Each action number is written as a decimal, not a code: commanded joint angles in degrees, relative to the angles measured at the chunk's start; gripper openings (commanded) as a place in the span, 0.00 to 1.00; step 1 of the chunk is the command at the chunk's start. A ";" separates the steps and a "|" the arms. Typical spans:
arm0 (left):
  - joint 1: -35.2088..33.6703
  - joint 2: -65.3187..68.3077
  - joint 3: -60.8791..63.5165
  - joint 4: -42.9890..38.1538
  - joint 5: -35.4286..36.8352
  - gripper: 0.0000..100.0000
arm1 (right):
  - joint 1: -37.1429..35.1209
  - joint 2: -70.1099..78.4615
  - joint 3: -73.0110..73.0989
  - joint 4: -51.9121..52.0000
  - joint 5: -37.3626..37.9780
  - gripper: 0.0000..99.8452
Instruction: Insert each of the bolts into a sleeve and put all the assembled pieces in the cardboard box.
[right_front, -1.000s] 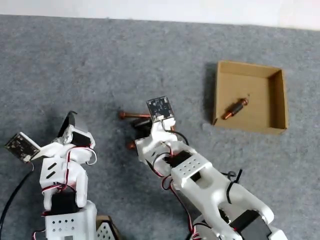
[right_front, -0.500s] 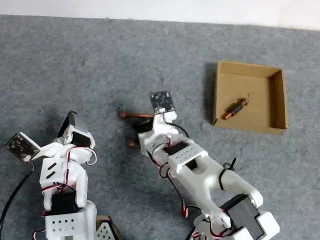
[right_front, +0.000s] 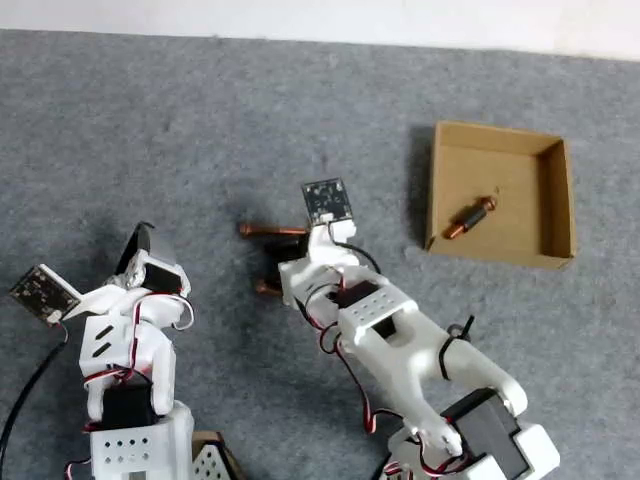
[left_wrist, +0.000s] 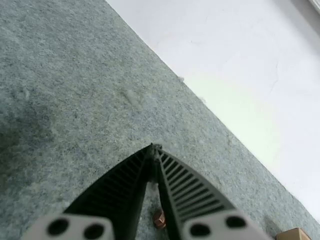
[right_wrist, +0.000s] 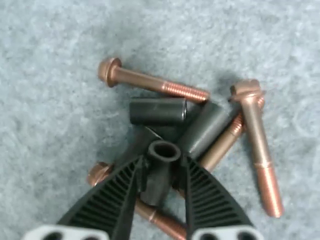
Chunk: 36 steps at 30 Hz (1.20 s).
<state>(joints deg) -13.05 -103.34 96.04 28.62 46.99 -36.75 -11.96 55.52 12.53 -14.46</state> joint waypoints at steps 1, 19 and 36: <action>0.22 -0.75 -0.57 -1.32 0.18 0.01 | 0.40 -0.13 -2.24 -1.19 0.00 0.09; 0.22 -0.75 -0.57 -1.32 0.18 0.01 | -1.45 -0.13 -2.33 1.98 0.00 0.10; 0.22 -0.75 -0.57 -1.32 0.18 0.01 | -1.36 6.46 -2.86 2.07 -0.09 0.16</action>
<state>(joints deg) -13.05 -103.34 96.04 28.62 46.99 -37.80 -6.33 52.97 13.76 -14.46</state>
